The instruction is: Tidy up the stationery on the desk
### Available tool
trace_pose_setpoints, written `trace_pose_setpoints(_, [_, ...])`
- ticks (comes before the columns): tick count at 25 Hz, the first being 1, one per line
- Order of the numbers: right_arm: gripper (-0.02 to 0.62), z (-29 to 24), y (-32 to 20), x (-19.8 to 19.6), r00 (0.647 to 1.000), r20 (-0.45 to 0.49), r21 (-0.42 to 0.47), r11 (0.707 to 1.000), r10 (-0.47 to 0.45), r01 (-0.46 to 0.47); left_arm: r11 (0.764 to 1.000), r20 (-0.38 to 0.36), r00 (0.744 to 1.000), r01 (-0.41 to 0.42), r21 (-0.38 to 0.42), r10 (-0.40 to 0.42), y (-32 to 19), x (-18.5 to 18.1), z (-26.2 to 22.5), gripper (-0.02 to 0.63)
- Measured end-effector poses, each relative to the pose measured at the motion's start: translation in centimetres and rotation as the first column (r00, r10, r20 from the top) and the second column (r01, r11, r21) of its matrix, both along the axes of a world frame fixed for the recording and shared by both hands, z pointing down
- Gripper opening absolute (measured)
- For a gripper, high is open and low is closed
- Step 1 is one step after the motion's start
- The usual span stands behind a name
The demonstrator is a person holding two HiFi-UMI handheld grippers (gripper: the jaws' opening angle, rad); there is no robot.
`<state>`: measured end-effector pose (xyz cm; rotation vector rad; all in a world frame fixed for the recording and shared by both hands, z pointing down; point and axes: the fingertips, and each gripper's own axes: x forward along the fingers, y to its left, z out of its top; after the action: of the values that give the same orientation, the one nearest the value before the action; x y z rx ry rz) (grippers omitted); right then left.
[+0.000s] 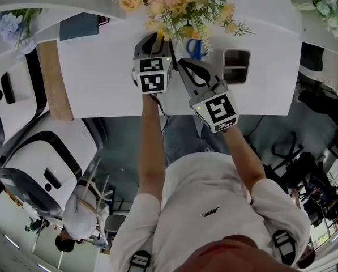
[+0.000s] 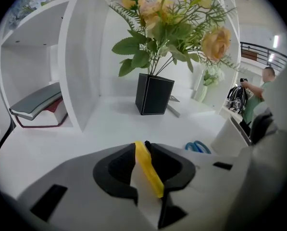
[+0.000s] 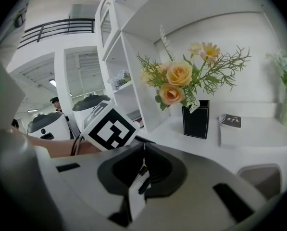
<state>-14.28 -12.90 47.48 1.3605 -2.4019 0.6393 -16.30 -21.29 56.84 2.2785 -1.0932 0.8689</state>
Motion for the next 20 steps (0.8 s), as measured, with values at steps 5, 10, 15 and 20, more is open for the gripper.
trace_pose_setpoints(5, [0.000,0.0,0.0,0.0,1.000,0.003,-0.005,1.000,0.005,-0.005,1.000,0.006,1.000,0.012,-0.016,-0.012,-0.8,0.2,0.4,0.000])
trace_pose_setpoints(10, [0.000,0.3,0.1,0.6,1.000,0.001,-0.008,1.000,0.018,-0.018,0.999,0.023,1.000,0.015,-0.039,-0.015,-1.0,0.4,1.0,0.000])
trace_pose_setpoints(15, [0.000,0.4,0.4,1.1,1.000,-0.007,-0.013,1.000,0.023,-0.023,0.997,0.034,0.999,0.042,-0.065,-0.039,-1.1,0.5,1.4,0.000])
trace_pose_setpoints(20, [0.000,0.0,0.6,1.5,0.999,-0.006,-0.003,0.999,0.032,-0.032,0.995,0.052,0.997,0.055,-0.086,-0.051,-0.8,0.3,1.5,0.000])
